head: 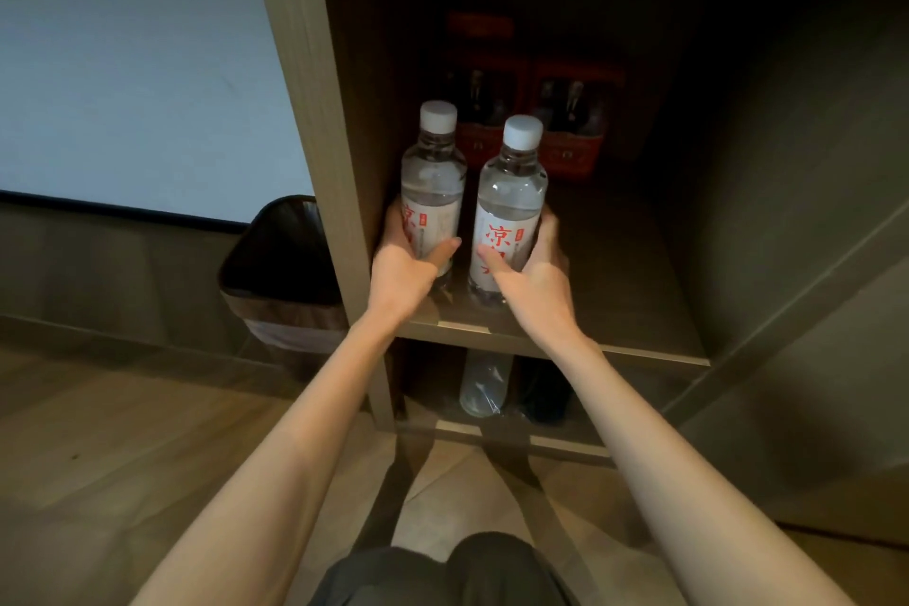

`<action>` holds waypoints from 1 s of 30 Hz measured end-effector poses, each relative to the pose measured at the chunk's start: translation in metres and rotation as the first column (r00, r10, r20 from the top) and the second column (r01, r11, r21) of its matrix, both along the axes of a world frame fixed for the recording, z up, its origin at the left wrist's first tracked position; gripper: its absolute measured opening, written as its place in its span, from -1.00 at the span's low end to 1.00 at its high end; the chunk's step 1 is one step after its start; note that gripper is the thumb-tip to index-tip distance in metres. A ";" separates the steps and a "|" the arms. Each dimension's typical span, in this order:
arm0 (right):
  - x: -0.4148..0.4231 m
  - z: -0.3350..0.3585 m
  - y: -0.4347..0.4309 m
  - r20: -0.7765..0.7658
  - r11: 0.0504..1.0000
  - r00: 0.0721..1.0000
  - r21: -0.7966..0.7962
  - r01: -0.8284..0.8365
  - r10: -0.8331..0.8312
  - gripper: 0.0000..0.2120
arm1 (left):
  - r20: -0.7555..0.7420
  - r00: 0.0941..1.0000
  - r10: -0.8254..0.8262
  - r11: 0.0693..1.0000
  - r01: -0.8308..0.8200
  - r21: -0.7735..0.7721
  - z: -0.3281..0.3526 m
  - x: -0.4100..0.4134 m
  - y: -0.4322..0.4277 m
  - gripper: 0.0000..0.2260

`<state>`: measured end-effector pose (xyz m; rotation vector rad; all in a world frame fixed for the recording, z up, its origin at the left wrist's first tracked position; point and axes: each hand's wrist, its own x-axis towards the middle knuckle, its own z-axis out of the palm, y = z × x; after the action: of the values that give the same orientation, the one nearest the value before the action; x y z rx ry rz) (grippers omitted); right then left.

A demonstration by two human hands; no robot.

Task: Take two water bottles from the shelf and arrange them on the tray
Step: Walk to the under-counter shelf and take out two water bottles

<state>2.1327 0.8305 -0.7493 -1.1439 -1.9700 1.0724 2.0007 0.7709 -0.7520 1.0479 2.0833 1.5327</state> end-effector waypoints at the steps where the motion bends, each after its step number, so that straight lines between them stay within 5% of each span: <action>1: 0.001 0.001 0.001 0.017 1.000 1.000 -0.002 -0.004 0.004 -0.20 | -0.001 1.000 -0.001 1.000 0.001 0.006 0.000 0.000 0.000 -0.28; 12: 0.031 -0.001 0.017 0.063 0.998 0.996 0.040 0.053 -0.056 -0.19 | -0.098 0.995 -0.035 0.999 0.035 0.002 -0.010 0.016 0.011 -0.29; 20: 0.027 0.005 0.017 -0.061 0.995 0.995 -0.059 0.075 -0.079 -0.25 | -0.126 0.991 -0.033 0.996 0.042 0.073 -0.012 0.014 0.007 -0.38; 30: 0.073 0.083 -0.044 0.097 0.982 0.986 -0.142 -0.123 0.137 -0.32 | -0.004 0.953 -0.304 0.934 0.298 -0.197 0.074 0.028 -0.095 -0.46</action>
<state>2.2054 0.7864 -0.6665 -1.1782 -2.1064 1.2533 2.0282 0.6760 -0.6784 1.2576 1.9376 1.1465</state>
